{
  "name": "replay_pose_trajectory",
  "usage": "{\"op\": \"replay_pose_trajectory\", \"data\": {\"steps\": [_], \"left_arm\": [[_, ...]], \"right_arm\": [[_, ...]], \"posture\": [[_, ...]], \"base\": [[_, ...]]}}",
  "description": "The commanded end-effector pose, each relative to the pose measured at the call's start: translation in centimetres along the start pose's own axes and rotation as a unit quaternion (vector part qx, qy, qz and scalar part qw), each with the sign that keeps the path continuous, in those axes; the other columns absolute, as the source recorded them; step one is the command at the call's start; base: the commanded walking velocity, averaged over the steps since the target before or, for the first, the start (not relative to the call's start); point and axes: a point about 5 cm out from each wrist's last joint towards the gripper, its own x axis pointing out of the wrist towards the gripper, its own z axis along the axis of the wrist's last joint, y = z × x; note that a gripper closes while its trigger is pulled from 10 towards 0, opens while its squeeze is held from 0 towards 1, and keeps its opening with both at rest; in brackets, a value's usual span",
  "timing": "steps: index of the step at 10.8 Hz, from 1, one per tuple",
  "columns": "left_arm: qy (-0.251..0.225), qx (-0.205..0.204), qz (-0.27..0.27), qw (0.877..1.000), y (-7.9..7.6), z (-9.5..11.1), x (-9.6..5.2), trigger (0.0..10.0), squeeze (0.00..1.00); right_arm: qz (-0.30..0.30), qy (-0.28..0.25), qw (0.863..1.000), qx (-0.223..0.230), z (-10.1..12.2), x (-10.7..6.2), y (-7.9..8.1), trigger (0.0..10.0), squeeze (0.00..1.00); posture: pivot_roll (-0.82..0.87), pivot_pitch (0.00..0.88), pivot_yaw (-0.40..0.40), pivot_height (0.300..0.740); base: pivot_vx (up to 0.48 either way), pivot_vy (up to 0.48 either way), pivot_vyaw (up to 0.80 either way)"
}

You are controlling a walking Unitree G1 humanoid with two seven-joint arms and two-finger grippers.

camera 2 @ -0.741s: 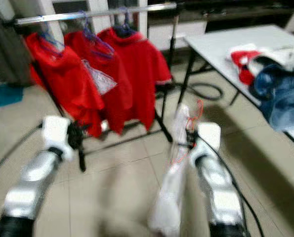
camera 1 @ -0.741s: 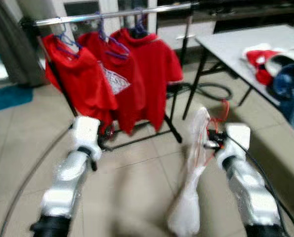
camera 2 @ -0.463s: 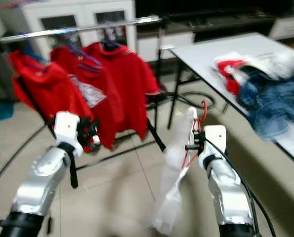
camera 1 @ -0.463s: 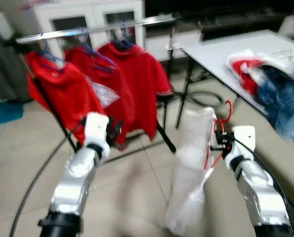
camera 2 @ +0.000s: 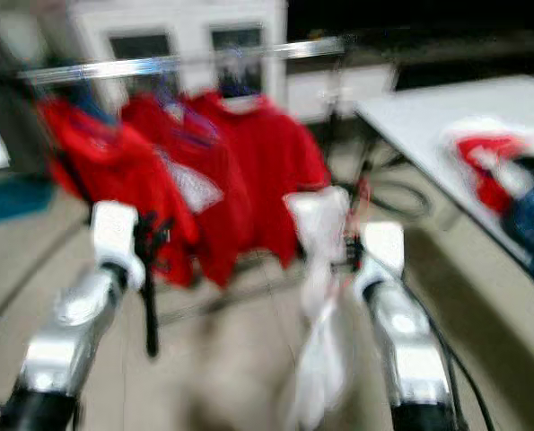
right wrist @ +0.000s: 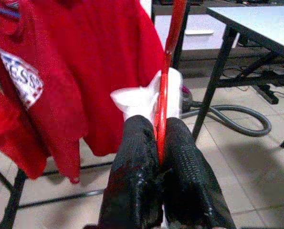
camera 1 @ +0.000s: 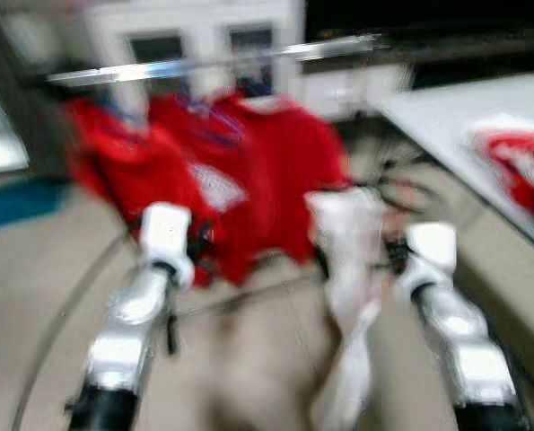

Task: Hang hanger

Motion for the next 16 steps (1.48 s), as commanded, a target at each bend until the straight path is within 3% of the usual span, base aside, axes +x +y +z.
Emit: {"op": "replay_pose_trajectory", "data": {"steps": [1, 3, 11, 13, 14, 16], "left_arm": [[0.005, -0.003, 0.026, 1.0, 0.96, -0.17, -0.18, 10.0, 0.0], [0.001, -0.001, 0.027, 1.0, 0.9, -0.1, -0.14, 10.0, 0.0], [0.001, 0.004, 0.031, 1.0, 0.66, -0.22, -0.04, 10.0, 0.0], [0.022, -0.027, 0.028, 0.999, 0.45, -0.66, -0.02, 10.0, 0.0], [0.022, -0.051, 0.012, 0.998, 0.12, -0.54, 0.04, 10.0, 1.0], [0.017, 0.004, 0.019, 1.0, 0.29, -0.1, 0.48, 10.0, 1.0]], "right_arm": [[0.009, -0.034, 0.999, 0.006, 1.37, 0.38, 0.65, 10.0, 0.0], [0.008, -0.033, 0.999, 0.002, 1.33, 0.43, 0.4, 10.0, 0.0], [0.02, -0.031, 0.999, -0.012, 1.36, 0.93, 0.7, 10.0, 0.0], [0.02, -0.03, 0.999, -0.012, 1.34, 0.97, 0.74, 10.0, 0.0], [0.019, -0.03, 0.999, -0.011, 1.33, 1.0, 0.75, 10.0, 0.0], [0.012, -0.031, 0.999, -0.008, 1.36, 1.07, 0.61, 10.0, 0.0]], "posture": [[-0.02, 0.0, 0.018, 0.74], [-0.02, 0.0, 0.012, 0.74], [-0.01, 0.0, -0.006, 0.74], [-0.01, 0.0, -0.007, 0.74], [-0.01, 0.0, -0.004, 0.74], [-0.01, 0.0, 0.001, 0.74]], "base": [[0.0, 0.0, 0.0], [0.0, 0.0, 0.0], [0.0, -0.327, 0.0], [0.0, -0.142, 0.0], [0.0, 0.0, 0.0], [0.0, 0.0, 0.0]]}}
